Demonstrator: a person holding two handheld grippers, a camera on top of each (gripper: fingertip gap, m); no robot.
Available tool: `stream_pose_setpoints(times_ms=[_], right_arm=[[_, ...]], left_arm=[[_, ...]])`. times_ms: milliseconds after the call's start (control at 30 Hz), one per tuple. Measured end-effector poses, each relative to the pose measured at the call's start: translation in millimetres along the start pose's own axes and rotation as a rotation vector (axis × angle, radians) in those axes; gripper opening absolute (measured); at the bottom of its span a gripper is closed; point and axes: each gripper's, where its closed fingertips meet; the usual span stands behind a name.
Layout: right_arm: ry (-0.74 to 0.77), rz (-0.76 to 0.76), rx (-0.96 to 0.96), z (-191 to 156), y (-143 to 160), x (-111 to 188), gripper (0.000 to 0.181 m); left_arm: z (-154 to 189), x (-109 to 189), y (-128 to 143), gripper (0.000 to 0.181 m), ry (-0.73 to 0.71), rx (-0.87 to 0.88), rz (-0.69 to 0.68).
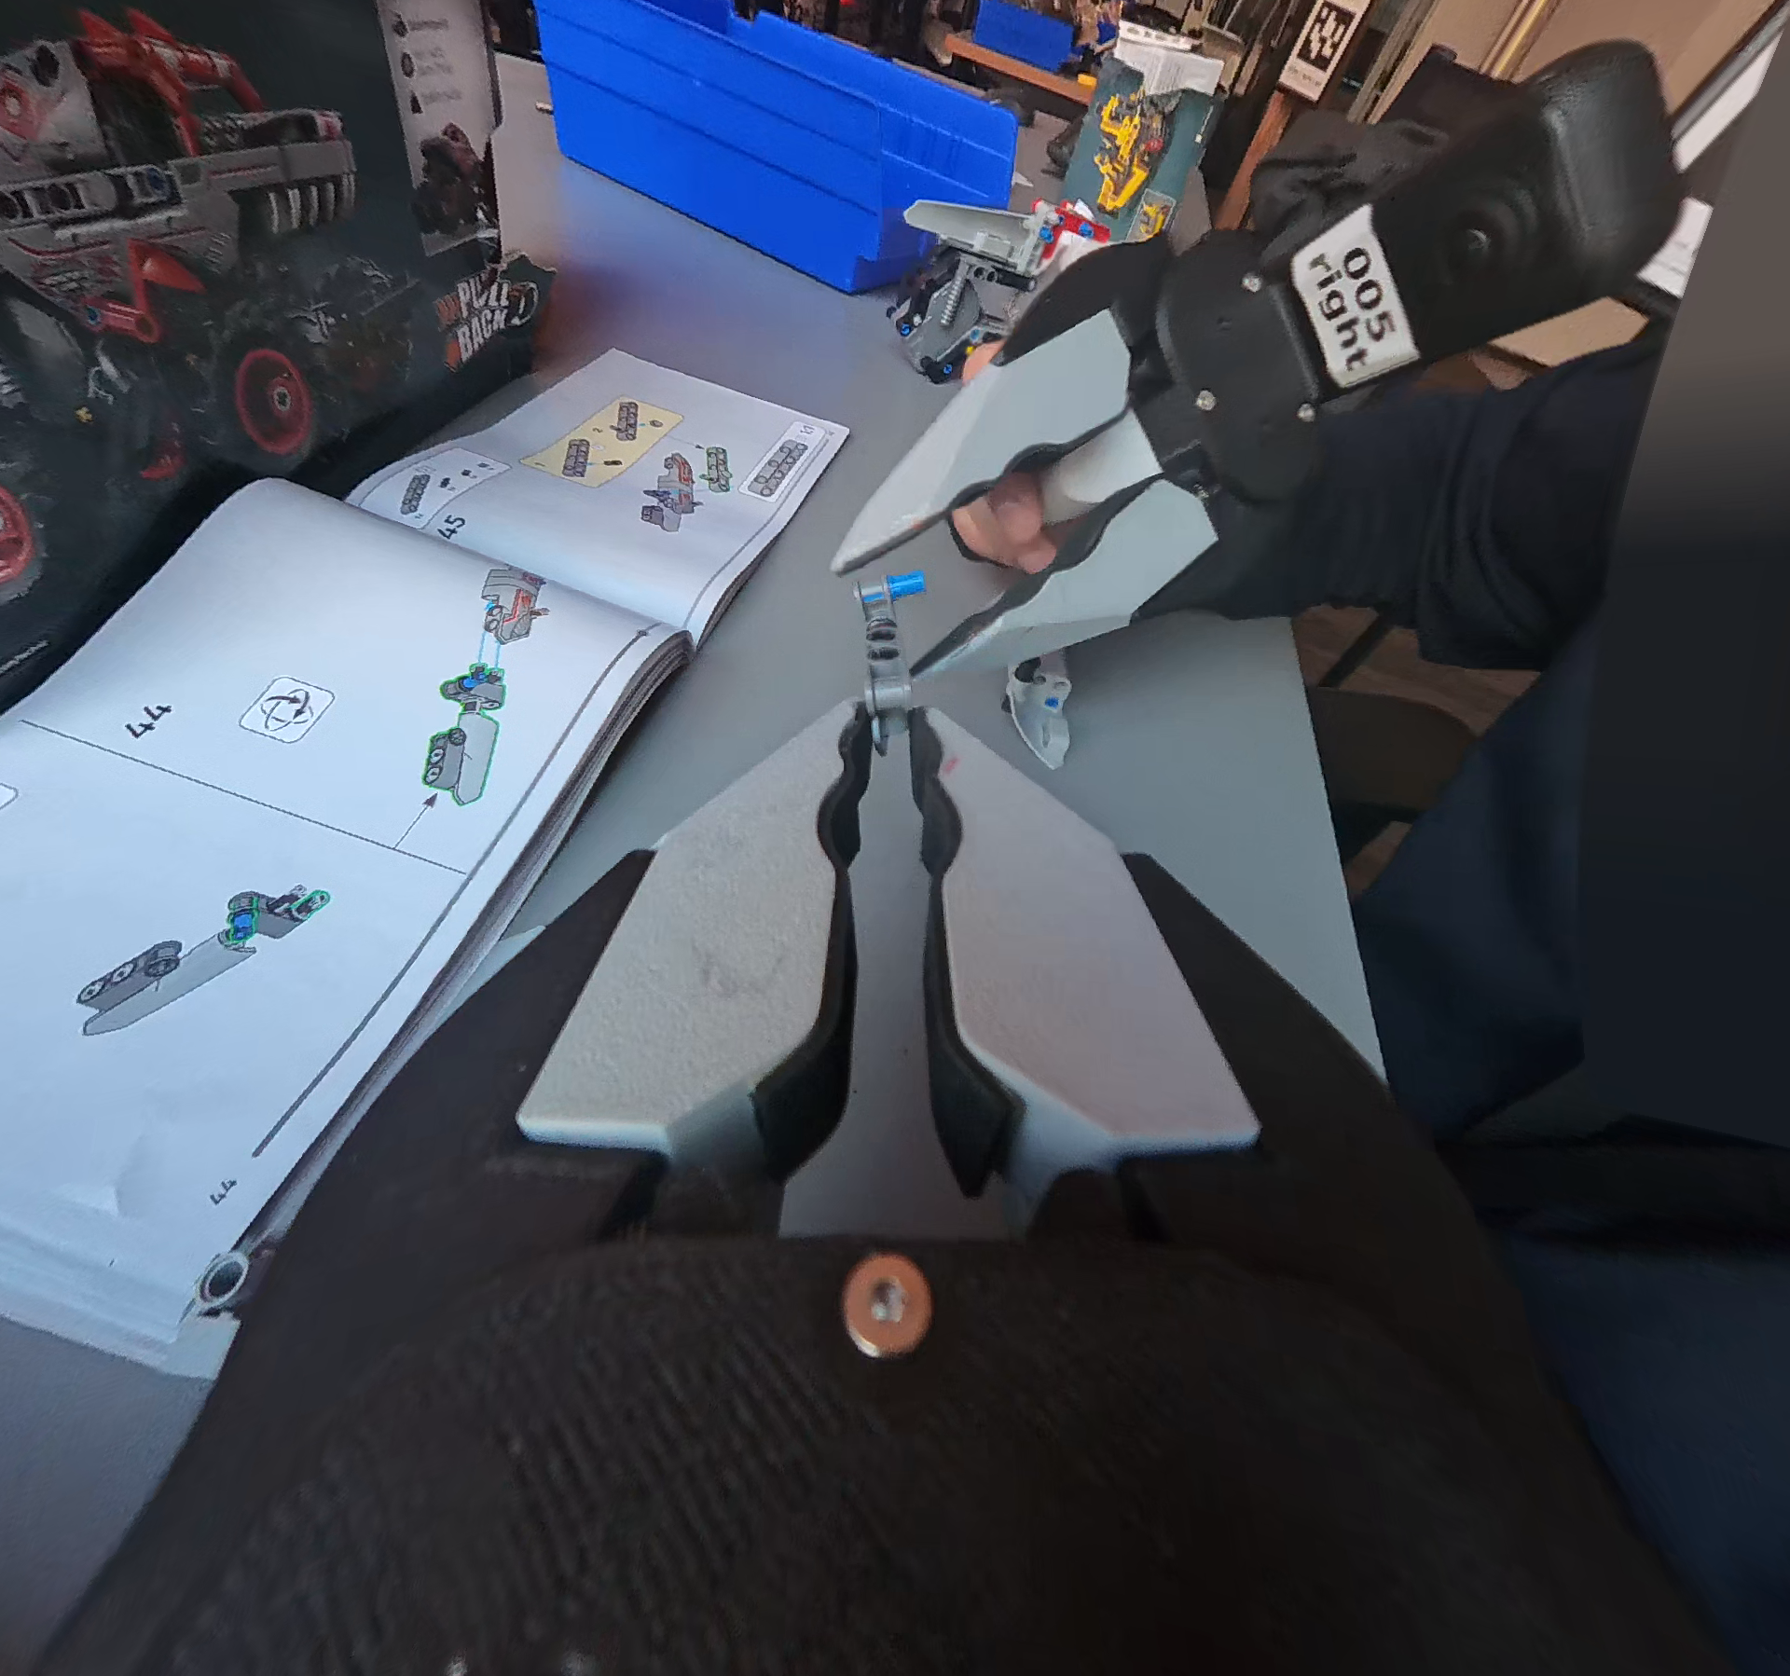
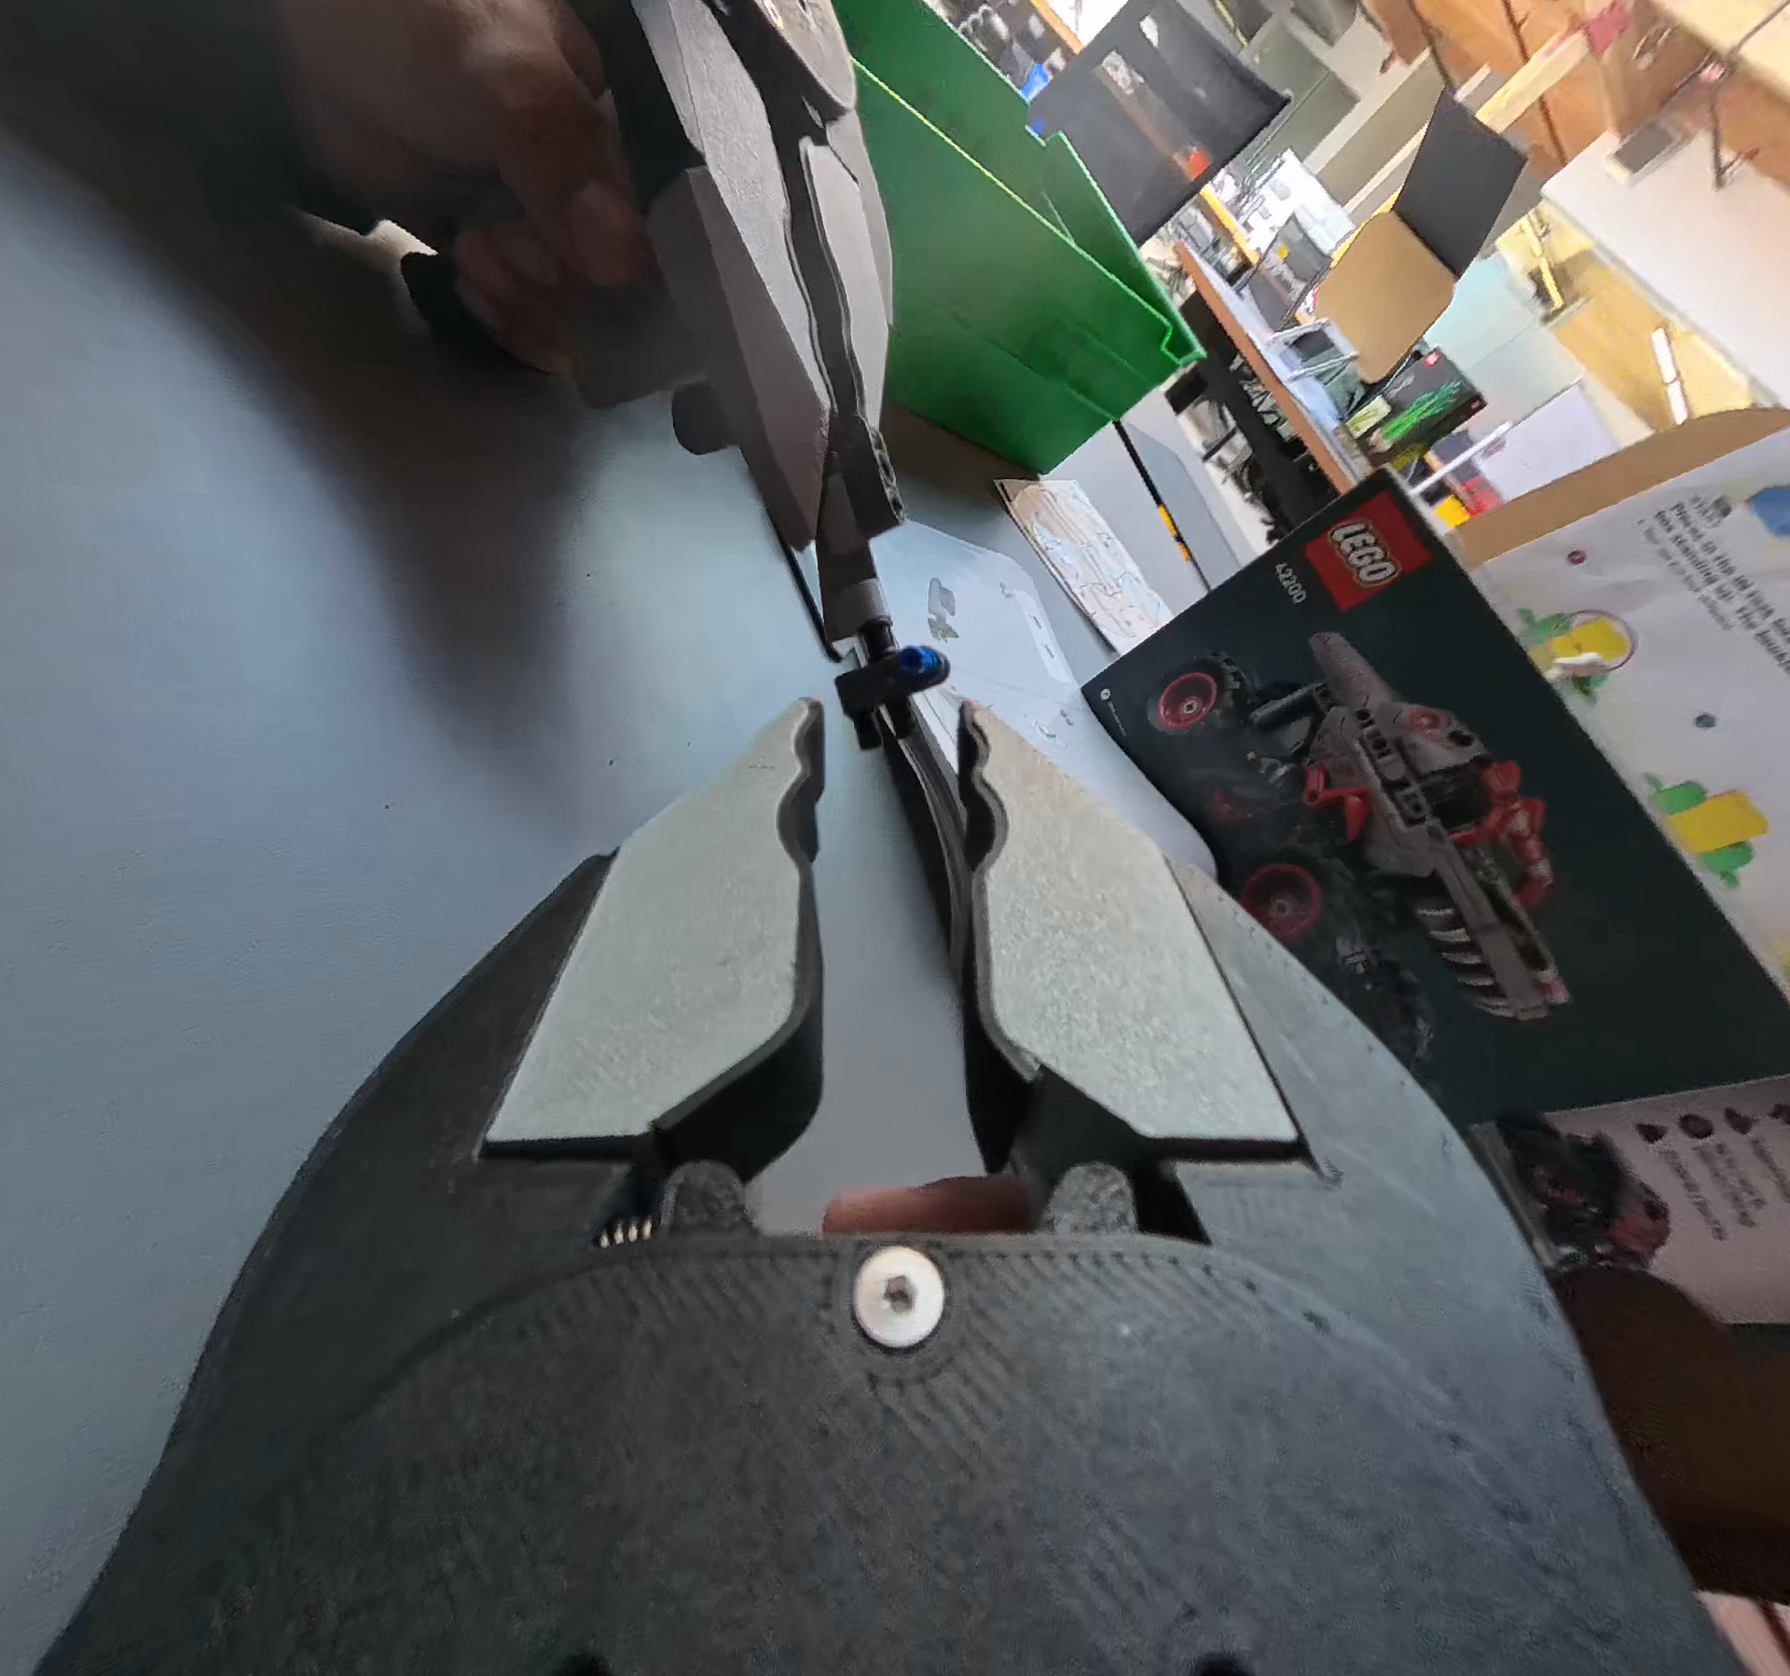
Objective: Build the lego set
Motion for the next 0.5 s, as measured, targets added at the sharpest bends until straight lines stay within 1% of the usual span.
stream_pose_setpoints(times_ms=[133, 333, 500], right_arm=[[-0.030, -0.011, -0.084, 1, 3, -2, 0.026], [-0.134, 0.027, -0.247, -4, -5, 0, 0.016], [-0.235, 0.036, -0.380, -8, -7, 1, 0.013]], left_arm=[[1, 0, -1, 0.005, 0.017, 0.021, 0.012], [3, 0, -2, 0.005, 0.025, 0.014, 0.018], [8, -1, -5, 0.005, 0.063, 0.023, 0.034]])
Point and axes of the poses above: each gripper's, where its closed fingertips meet, x back along the fingers, y out of its underside, z = x × y across the jaws, and after that the axes turned 6 degrees about y, right-handed
